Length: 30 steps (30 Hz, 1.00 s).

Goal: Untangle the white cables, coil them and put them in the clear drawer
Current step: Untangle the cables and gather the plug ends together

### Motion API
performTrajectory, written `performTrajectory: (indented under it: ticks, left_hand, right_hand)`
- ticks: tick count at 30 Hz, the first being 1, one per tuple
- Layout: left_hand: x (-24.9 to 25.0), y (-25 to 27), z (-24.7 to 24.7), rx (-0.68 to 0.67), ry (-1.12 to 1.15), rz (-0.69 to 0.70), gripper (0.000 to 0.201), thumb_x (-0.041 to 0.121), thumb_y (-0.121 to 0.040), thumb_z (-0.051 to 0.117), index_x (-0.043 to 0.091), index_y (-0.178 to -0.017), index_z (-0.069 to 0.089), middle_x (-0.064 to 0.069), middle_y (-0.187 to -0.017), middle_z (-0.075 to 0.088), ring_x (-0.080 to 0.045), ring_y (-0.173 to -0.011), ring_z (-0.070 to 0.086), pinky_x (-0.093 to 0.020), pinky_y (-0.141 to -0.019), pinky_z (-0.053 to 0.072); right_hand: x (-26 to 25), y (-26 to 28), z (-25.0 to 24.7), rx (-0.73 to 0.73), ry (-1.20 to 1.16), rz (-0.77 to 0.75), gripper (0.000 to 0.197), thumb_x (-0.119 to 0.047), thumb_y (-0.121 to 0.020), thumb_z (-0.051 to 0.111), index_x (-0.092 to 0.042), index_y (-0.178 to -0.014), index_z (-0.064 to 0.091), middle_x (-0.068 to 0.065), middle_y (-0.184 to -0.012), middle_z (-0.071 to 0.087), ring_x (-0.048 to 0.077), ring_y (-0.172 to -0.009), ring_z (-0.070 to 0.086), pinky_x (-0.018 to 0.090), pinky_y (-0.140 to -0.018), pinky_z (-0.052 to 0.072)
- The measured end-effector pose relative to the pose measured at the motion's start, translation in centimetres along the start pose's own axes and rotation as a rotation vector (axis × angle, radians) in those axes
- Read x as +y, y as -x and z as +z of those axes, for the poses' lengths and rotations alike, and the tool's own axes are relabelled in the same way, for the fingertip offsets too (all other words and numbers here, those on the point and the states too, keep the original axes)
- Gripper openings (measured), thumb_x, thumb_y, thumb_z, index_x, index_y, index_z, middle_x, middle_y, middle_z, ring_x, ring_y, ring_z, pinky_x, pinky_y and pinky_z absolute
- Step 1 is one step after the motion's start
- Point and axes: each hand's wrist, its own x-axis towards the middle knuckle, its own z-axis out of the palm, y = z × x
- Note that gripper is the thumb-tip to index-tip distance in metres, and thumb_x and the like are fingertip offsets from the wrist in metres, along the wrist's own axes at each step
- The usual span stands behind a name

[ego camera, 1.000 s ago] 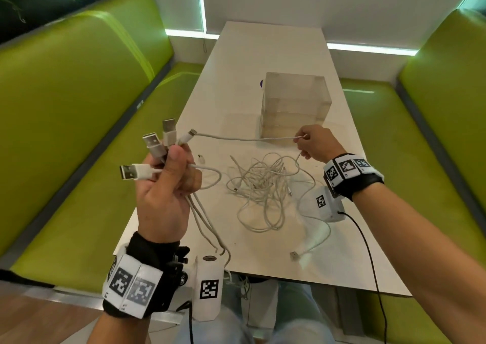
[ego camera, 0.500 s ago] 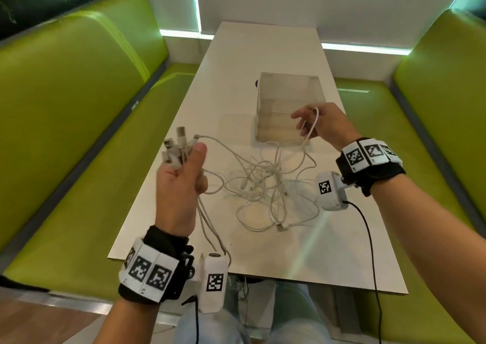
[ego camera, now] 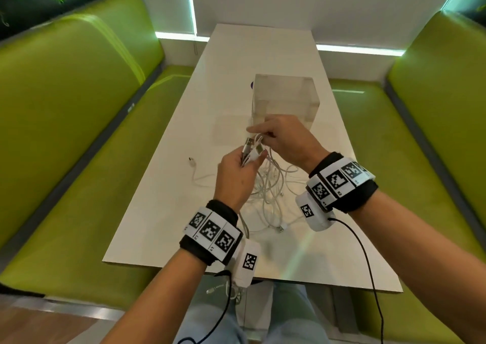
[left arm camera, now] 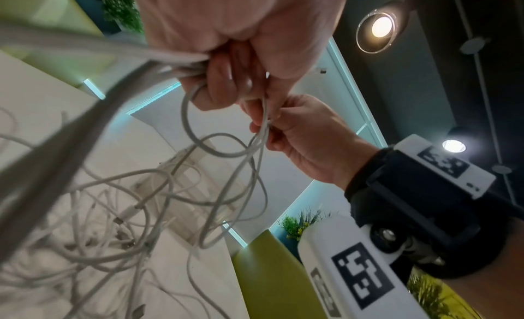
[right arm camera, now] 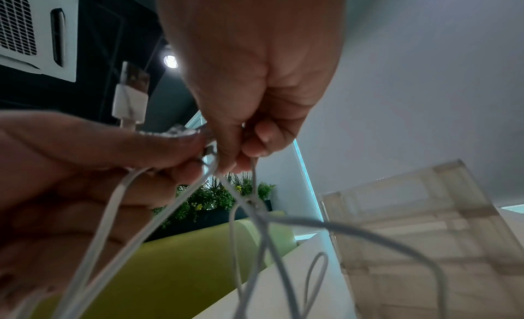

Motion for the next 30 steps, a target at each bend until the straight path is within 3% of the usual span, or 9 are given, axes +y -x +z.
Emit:
performTrajectory:
  ticks: [2, 5, 7, 11, 16, 20, 23, 28, 30]
  left_hand:
    - [-0.4, -0.2, -0.5, 0.031, -0.008, 0.001, 0.022, 0.025, -0.089, 0.064, 0.015, -0.071, 0.056, 0.014, -0.051, 0.036, -0.01, -0.054, 0.028, -0.027, -0.054, 0.026]
    - [-0.6, -0.5, -1.1, 0.058, 0.022, 0.01, 0.012, 0.025, -0.088, 0.065, 0.013, -0.091, 0.062, 0.007, -0.065, 0.048, -0.01, -0.058, 0.036, -0.025, -0.057, 0.033]
    - [-0.4, -0.5, -1.3, 0.047, 0.042, 0.029, 0.01, 0.02, -0.088, 0.065, 0.014, -0.096, 0.066, 0.003, -0.069, 0.051, -0.01, -0.061, 0.039, -0.022, -0.058, 0.036]
    - [-0.4, -0.4, -1.6, 0.076, 0.119, -0.004, 0.01, 0.017, -0.084, 0.068, 0.008, -0.086, 0.069, -0.005, -0.074, 0.057, -0.017, -0.073, 0.045, -0.027, -0.07, 0.041]
    - [-0.2, 0.2, -2.4, 0.096, 0.14, -0.006, 0.01, 0.014, -0.084, 0.069, 0.018, -0.074, 0.069, -0.011, -0.077, 0.054, -0.018, -0.077, 0.045, -0.035, -0.076, 0.038]
    - [0.5, 1.2, -2.8, 0.079, 0.109, 0.037, 0.007, 0.014, -0.086, 0.067, 0.013, -0.078, 0.068, -0.01, -0.074, 0.059, -0.013, -0.067, 0.048, -0.025, -0.07, 0.04]
    - [1.2, 1.8, -3.5, 0.112, 0.142, 0.078, 0.007, 0.01, -0.086, 0.065, 0.003, -0.085, 0.067, 0.001, -0.071, 0.063, 0.001, -0.049, 0.046, -0.011, -0.054, 0.036]
    - [2.2, 3.0, -4.0, 0.074, 0.146, 0.154, 0.007, 0.006, -0.086, 0.064, 0.002, -0.08, 0.065, -0.003, -0.071, 0.061, 0.001, -0.049, 0.046, -0.007, -0.052, 0.035]
    - [2.8, 3.5, -4.2, 0.084, 0.16, 0.187, 0.008, 0.005, -0.086, 0.063, 0.003, -0.078, 0.065, 0.003, -0.066, 0.062, 0.001, -0.049, 0.048, -0.007, -0.053, 0.037]
  right_hand:
    - [0.1, 0.0, -0.2, 0.005, -0.051, -0.005, 0.025, -0.016, -0.091, 0.06, -0.01, -0.113, 0.069, -0.004, -0.083, 0.059, 0.006, -0.077, 0.049, 0.016, -0.067, 0.03]
    - [0.3, 0.2, -0.2, -0.022, -0.121, -0.023, 0.022, -0.02, -0.09, 0.061, -0.012, -0.107, 0.072, -0.018, -0.069, 0.049, -0.001, -0.063, 0.046, 0.01, -0.059, 0.034]
    - [0.2, 0.3, -0.2, -0.095, -0.148, -0.049, 0.022, -0.021, -0.091, 0.06, -0.016, -0.108, 0.072, -0.015, -0.068, 0.048, 0.0, -0.062, 0.044, 0.011, -0.058, 0.034]
    - [0.4, 0.4, -0.2, -0.189, -0.165, -0.095, 0.024, -0.025, -0.091, 0.06, -0.018, -0.111, 0.071, -0.003, -0.082, 0.059, 0.0, -0.068, 0.048, 0.015, -0.062, 0.036]
    - [2.4, -0.2, 0.7, -0.224, 0.033, 0.026, 0.018, -0.021, -0.091, 0.06, -0.007, -0.096, 0.07, -0.015, -0.069, 0.046, -0.001, -0.062, 0.042, 0.01, -0.054, 0.027]
    - [3.2, -0.6, 2.0, -0.161, -0.074, 0.151, 0.018, -0.025, -0.088, 0.064, -0.009, -0.094, 0.07, -0.009, -0.064, 0.053, 0.005, -0.056, 0.046, 0.016, -0.052, 0.032]
    - [2.9, -0.6, 2.2, -0.036, -0.348, 0.252, 0.015, -0.025, -0.088, 0.064, -0.012, -0.096, 0.06, 0.0, -0.061, 0.059, 0.007, -0.043, 0.05, 0.021, -0.044, 0.041]
    - [2.7, -1.0, 2.3, -0.06, -0.554, 0.326, 0.02, -0.024, -0.087, 0.067, -0.011, -0.089, 0.052, 0.008, -0.066, 0.063, 0.013, -0.042, 0.055, 0.021, -0.037, 0.042]
    - [3.5, -1.2, 2.1, -0.006, -0.672, 0.423, 0.023, -0.02, -0.086, 0.067, -0.011, -0.088, 0.046, 0.012, -0.069, 0.063, 0.018, -0.044, 0.054, 0.023, -0.038, 0.039]
